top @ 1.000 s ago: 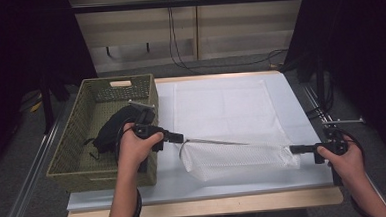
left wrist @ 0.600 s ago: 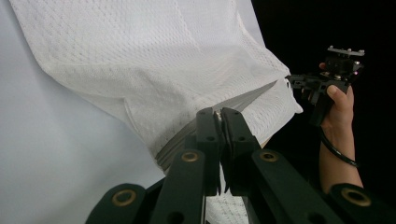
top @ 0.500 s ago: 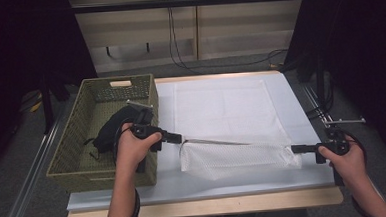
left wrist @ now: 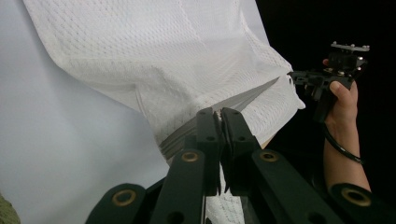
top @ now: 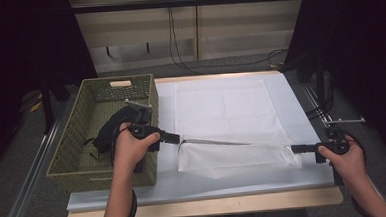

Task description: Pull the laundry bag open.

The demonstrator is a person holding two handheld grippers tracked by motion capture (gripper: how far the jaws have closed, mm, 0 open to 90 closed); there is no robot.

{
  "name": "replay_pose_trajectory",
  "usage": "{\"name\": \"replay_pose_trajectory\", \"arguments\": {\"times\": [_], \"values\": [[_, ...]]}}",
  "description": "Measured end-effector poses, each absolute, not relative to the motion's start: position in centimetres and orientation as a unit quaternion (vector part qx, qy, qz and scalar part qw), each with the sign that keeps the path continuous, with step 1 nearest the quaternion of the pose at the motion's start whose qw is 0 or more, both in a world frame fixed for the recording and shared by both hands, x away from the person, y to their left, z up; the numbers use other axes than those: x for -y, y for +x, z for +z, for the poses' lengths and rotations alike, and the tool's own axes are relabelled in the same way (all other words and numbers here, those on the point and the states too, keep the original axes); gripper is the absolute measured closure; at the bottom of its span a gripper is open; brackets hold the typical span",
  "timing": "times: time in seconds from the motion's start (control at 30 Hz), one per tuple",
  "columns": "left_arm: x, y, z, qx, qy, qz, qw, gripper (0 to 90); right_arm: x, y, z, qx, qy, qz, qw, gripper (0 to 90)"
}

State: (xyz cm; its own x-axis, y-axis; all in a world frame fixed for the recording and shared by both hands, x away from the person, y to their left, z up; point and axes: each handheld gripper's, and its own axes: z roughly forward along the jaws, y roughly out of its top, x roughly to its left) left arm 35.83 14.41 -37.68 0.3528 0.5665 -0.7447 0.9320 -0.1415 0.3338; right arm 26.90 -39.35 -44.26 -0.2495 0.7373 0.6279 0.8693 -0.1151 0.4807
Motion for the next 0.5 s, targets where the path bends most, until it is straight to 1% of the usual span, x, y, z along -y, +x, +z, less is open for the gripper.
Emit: {"name": "replay_pose_trajectory", "arguments": {"times": [0.5], "values": [[-15.37,35.41,-37.92,-0.530,0.713,-0.220,0.402,86.9,38.84,27.56,-44.24,0.678,-0.596,-0.423,0.083,88.8]]}}
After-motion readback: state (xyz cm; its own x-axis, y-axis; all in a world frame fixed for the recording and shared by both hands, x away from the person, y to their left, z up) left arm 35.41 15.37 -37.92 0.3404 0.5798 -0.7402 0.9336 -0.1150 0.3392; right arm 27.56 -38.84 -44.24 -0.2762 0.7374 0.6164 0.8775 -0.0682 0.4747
